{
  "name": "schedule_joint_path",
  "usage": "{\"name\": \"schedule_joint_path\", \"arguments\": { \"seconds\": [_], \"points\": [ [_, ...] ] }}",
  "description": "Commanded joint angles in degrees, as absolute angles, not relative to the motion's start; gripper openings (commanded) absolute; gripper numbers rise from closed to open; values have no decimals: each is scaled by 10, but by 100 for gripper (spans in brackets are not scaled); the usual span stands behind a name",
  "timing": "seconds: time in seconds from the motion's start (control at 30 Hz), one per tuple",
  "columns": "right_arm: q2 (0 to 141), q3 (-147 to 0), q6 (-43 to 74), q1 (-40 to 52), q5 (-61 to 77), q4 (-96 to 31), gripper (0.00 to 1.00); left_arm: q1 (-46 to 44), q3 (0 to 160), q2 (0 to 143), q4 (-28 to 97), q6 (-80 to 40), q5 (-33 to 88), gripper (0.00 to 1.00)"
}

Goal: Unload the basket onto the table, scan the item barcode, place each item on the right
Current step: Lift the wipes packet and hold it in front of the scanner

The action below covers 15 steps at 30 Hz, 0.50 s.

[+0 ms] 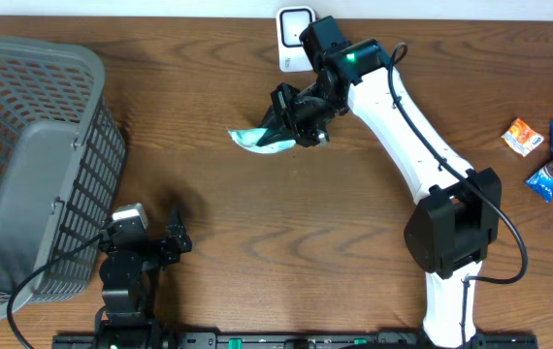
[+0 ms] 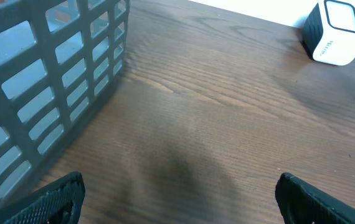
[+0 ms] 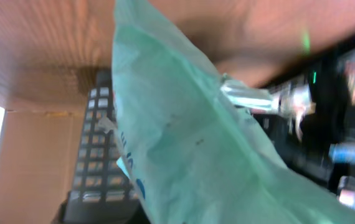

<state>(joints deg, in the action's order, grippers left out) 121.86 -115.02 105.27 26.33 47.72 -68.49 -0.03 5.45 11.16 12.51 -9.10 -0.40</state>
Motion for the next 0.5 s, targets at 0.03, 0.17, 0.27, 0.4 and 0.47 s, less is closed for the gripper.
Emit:
{"name": "schedule_joint_path", "arguments": {
  "seconds": [0.03, 0.17, 0.27, 0.4, 0.47],
  "points": [
    [1212, -1154, 758, 263, 309, -633, 1, 3, 40, 111, 129, -86, -11, 98],
    [1212, -1154, 570, 265, 252, -527, 2, 3, 40, 111, 129, -86, -11, 98],
    [1212, -1154, 569, 266, 223, -472, 1, 3, 40, 111, 129, -86, -11, 98],
    [1212, -1153, 875, 263, 145, -500, 1, 3, 40, 111, 129, -86, -11, 98],
    [1212, -1153, 926, 265, 58, -477, 1, 3, 40, 111, 129, -86, -11, 98]
  ]
}}
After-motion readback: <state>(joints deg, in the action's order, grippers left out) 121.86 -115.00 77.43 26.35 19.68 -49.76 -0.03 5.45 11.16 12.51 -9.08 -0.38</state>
